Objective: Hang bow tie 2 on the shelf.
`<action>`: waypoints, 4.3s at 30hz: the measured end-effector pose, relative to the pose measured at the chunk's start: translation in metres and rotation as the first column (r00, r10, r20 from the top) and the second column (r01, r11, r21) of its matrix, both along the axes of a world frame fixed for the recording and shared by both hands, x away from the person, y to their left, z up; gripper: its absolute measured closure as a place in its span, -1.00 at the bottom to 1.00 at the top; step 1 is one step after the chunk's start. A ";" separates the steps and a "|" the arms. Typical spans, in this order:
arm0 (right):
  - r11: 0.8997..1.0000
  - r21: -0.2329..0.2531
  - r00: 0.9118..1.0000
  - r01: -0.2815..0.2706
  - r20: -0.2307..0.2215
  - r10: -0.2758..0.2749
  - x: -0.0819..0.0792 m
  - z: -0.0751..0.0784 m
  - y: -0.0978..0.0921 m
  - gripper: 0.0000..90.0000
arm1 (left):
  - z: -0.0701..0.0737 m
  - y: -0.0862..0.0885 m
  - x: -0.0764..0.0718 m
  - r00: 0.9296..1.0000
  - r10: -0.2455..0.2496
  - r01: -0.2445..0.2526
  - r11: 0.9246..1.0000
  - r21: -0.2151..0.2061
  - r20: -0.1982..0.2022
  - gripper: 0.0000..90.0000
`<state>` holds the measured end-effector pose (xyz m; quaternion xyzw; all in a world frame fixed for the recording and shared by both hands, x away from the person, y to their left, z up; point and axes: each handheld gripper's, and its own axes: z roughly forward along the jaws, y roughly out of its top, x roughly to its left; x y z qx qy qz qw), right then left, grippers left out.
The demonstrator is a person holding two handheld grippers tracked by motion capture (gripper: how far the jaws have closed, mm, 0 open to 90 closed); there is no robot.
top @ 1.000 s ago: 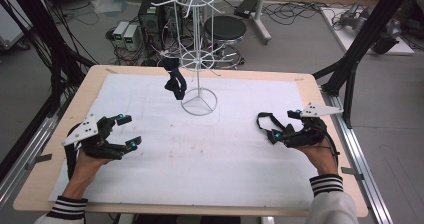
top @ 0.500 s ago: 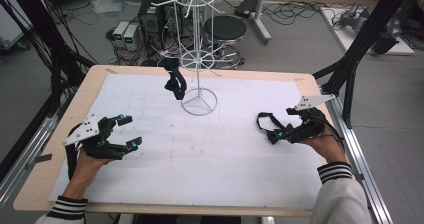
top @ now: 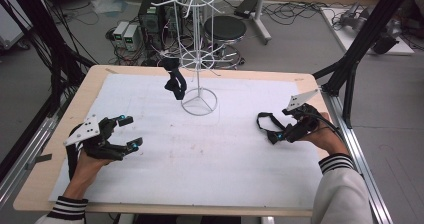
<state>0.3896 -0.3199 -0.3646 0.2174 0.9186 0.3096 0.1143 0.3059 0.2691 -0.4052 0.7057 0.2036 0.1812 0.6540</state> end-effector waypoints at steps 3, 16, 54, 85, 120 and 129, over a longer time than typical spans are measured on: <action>1.000 -0.025 1.000 -0.009 -0.012 0.009 0.000 -0.003 0.001 -0.90 | 0.000 0.000 0.000 1.000 0.002 -0.002 1.000 -0.005 -0.001 -0.64; 0.979 -0.187 0.994 -0.083 -0.089 0.068 0.011 -0.026 0.007 -0.88 | -0.003 -0.006 0.000 1.000 -0.012 0.012 1.000 0.008 -0.012 -0.64; 0.876 -0.440 0.980 -0.197 -0.105 0.168 0.018 -0.042 0.014 0.70 | -0.006 -0.004 0.002 1.000 -0.003 0.004 1.000 0.006 -0.026 -0.64; 0.999 0.038 1.000 0.022 -0.009 -0.022 0.012 0.003 -0.005 0.71 | -0.006 -0.004 0.002 1.000 0.000 0.000 1.000 -0.001 -0.028 -0.64; 0.829 0.518 0.967 0.210 0.015 -0.254 0.012 0.027 0.023 0.71 | -0.007 -0.006 0.002 0.999 -0.009 0.009 1.000 0.002 -0.031 -0.64; 0.807 0.555 0.959 0.202 0.053 -0.277 0.011 0.032 0.033 0.71 | -0.007 -0.006 0.002 0.999 -0.008 0.008 1.000 0.000 -0.032 -0.64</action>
